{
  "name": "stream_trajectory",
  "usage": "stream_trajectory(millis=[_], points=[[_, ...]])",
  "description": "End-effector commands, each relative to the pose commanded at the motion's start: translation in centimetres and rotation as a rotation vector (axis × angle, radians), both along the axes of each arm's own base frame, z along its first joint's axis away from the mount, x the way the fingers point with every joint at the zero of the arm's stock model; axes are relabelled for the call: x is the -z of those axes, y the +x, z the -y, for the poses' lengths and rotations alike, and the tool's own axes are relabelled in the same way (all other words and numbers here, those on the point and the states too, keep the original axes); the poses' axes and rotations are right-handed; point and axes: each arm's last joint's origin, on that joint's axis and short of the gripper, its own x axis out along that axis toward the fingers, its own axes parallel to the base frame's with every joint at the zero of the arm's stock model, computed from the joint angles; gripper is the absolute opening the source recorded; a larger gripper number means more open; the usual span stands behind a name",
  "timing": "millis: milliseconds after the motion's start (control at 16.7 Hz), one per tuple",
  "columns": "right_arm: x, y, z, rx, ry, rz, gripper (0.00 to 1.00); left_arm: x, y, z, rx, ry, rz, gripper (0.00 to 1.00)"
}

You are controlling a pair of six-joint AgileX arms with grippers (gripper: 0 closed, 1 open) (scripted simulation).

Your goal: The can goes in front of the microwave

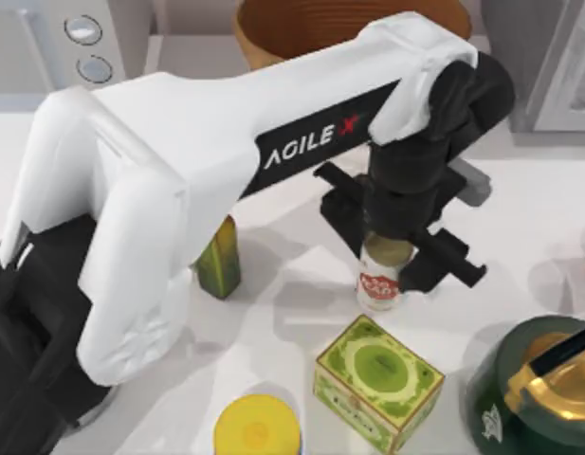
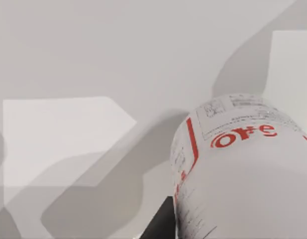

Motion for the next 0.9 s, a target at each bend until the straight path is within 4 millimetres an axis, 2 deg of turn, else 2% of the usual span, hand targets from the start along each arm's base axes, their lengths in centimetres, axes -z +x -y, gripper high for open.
stream_trajectory(millis=[180,480,660,780,900], points=[[0.0,0.0,0.0,0.000,0.000,0.000,1.00,-2.0,-0.2,0.0,0.002,-0.005,0.002,0.00],[0.0,0.0,0.0,0.000,0.000,0.000,1.00,-2.2,-0.5,0.0,0.004,0.013,-0.015,0.00],[0.0,0.0,0.0,0.000,0.000,0.000,1.00,-2.7,0.1,-0.5,0.000,-0.006,0.000,0.00],[0.0,0.0,0.0,0.000,0.000,0.000,1.00,-5.2,1.9,-2.3,-0.010,-0.070,0.062,0.00],[0.0,0.0,0.0,0.000,0.000,0.000,1.00,-8.1,4.6,-5.8,-0.029,-0.121,0.139,0.00]])
